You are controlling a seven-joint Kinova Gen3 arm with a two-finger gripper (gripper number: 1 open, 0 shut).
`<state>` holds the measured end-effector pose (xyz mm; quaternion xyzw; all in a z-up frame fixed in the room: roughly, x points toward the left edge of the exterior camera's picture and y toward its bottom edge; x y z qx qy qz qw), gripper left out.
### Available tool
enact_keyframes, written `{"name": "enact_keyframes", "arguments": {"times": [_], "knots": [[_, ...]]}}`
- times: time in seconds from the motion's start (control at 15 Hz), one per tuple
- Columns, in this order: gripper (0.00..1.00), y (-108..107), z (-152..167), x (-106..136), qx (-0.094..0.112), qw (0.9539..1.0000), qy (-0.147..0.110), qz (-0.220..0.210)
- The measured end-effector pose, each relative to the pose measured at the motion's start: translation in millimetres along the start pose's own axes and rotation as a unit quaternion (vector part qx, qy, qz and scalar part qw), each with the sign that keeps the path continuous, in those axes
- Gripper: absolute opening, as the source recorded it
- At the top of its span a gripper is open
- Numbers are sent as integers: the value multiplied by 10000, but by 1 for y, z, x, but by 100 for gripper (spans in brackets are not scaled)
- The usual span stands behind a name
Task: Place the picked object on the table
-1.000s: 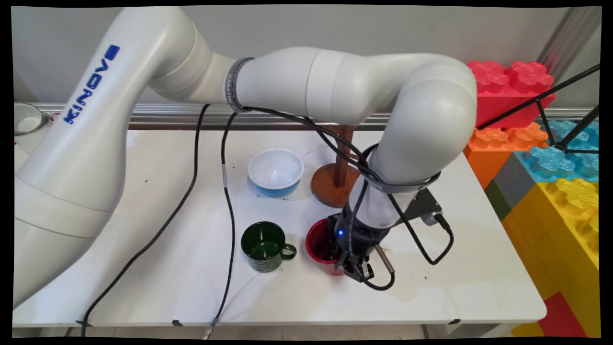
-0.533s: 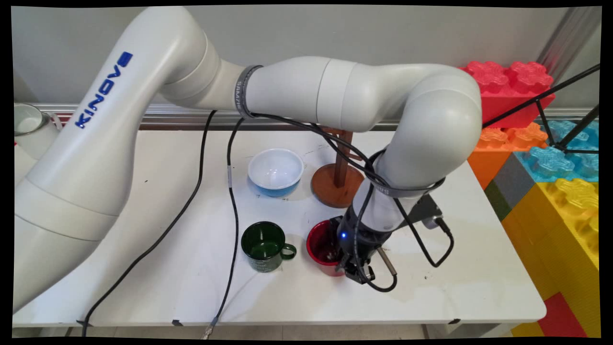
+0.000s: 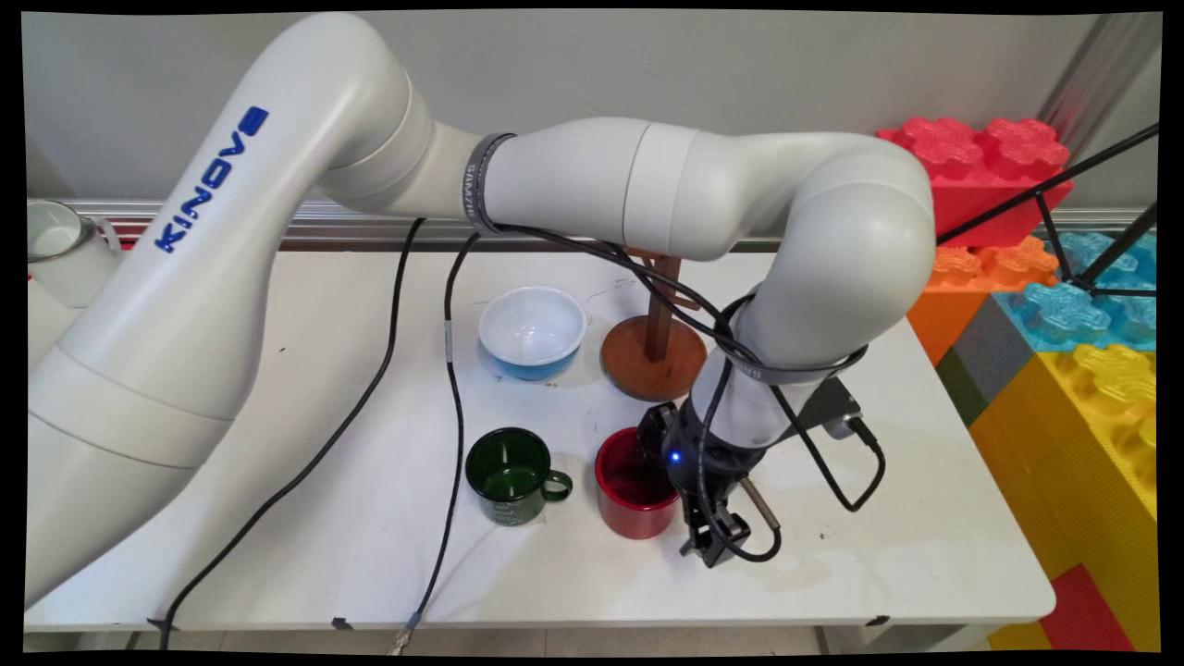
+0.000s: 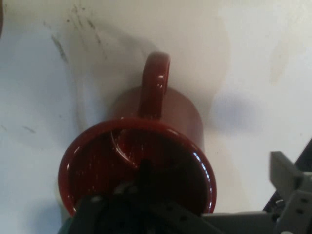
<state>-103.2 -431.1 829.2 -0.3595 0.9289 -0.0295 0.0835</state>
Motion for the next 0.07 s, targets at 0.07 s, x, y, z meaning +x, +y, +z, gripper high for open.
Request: {"name": "enact_keyframes", "arguments": {"times": [0.07], "knots": [[100, 0, -2, 0, -15, 10000, 36, -18]]}}
